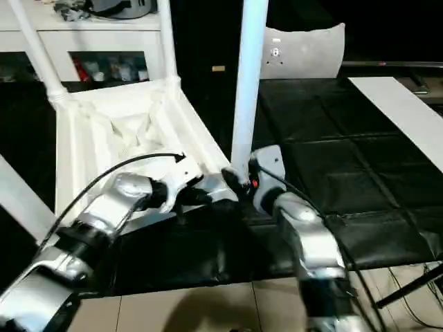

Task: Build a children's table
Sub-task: Rotate leg to tighten

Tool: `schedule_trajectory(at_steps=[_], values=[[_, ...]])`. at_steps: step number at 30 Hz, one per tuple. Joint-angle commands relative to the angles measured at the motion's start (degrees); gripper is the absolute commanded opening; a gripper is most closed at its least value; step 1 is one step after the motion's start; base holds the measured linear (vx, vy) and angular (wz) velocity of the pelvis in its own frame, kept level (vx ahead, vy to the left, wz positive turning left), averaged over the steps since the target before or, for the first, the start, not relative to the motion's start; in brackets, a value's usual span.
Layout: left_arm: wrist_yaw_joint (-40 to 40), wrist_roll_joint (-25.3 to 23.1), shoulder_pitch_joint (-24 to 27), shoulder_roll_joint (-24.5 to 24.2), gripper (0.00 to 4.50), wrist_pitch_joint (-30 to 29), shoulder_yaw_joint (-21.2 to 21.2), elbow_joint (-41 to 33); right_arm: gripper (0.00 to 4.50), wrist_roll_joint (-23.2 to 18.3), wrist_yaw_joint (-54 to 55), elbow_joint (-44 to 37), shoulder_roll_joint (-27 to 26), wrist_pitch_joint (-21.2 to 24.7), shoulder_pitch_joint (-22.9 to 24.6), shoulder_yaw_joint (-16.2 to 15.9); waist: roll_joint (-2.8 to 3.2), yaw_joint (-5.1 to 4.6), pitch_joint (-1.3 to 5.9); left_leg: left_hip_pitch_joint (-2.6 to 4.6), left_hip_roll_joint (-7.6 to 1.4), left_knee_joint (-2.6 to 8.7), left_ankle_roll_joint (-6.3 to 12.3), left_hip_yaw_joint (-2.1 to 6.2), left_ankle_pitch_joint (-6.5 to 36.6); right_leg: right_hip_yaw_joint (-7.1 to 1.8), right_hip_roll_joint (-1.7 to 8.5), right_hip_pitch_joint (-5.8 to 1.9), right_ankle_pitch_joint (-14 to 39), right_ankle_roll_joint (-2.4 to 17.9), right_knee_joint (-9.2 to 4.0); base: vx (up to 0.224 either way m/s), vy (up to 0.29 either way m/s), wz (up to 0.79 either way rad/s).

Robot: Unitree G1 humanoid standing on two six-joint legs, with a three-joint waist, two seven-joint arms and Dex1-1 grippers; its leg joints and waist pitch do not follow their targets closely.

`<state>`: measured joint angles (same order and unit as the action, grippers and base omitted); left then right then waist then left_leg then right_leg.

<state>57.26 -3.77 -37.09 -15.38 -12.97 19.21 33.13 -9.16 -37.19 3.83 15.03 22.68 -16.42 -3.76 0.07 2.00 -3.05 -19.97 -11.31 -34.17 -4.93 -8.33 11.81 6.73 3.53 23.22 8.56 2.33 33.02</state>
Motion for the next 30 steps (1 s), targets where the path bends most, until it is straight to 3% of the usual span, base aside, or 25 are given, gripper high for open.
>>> schedule_trajectory(at_steps=[1,7,13,16,22,30], values=[[4.36,1.44,0.01,-0.94,0.00,3.83,1.55,-3.21,3.92,-1.34,-6.47,-2.46,1.97,-1.92,0.27,-2.47,-0.08,0.14,3.90,-0.41,-1.47,3.62,5.11,-0.36,7.25,-3.26,4.56,-4.25,18.68,6.78,-4.41,0.000,0.000,0.00],[13.24,2.36,1.46,-5.03,0.00,7.50,3.73,-5.84,4.11,-4.49,-20.83,-2.95,10.22,-3.56,0.65,-3.78,0.03,0.83,3.94,-0.05,-1.75,3.58,5.23,-0.38,7.81,-3.27,4.55,-3.93,19.74,7.16,-4.37,0.000,0.000,0.00],[20.31,2.40,2.33,-8.23,0.00,10.63,6.00,-7.47,4.11,-8.59,-30.92,-0.80,13.39,-2.38,-1.35,-4.85,0.00,1.62,4.07,-0.16,-1.93,3.63,5.44,-0.34,6.91,-3.34,4.69,-4.08,17.90,8.13,-3.96,0.000,0.000,0.00],[21.97,2.53,2.62,-9.25,0.00,10.98,6.69,-8.29,3.74,-8.80,-33.67,-0.06,14.29,-2.50,-2.04,-5.98,-0.29,1.80,4.02,-0.09,-1.97,3.65,5.16,-0.41,6.93,-3.27,4.67,-3.98,18.38,8.31,-3.94,0.000,0.000,0.00],[25.35,2.23,3.53,-11.15,0.00,12.25,7.61,-9.82,3.22,-10.44,-38.63,-0.63,16.05,-0.54,-2.50,-7.93,-0.16,2.89,4.07,0.01,-2.05,3.66,4.75,-0.51,6.30,-3.36,4.69,-3.96,18.25,8.04,-3.82,0.000,0.000,0.00],[26.28,2.39,3.74,-11.84,0.00,12.80,7.76,-10.23,2.58,-11.14,-40.87,0.37,16.78,0.12,-3.14,-8.43,-0.21,2.87,4.09,-0.04,-1.90,3.61,4.02,-0.53,6.59,-3.22,4.69,-3.94,20.26,6.99,-4.03,0.000,0.000,0.00]])
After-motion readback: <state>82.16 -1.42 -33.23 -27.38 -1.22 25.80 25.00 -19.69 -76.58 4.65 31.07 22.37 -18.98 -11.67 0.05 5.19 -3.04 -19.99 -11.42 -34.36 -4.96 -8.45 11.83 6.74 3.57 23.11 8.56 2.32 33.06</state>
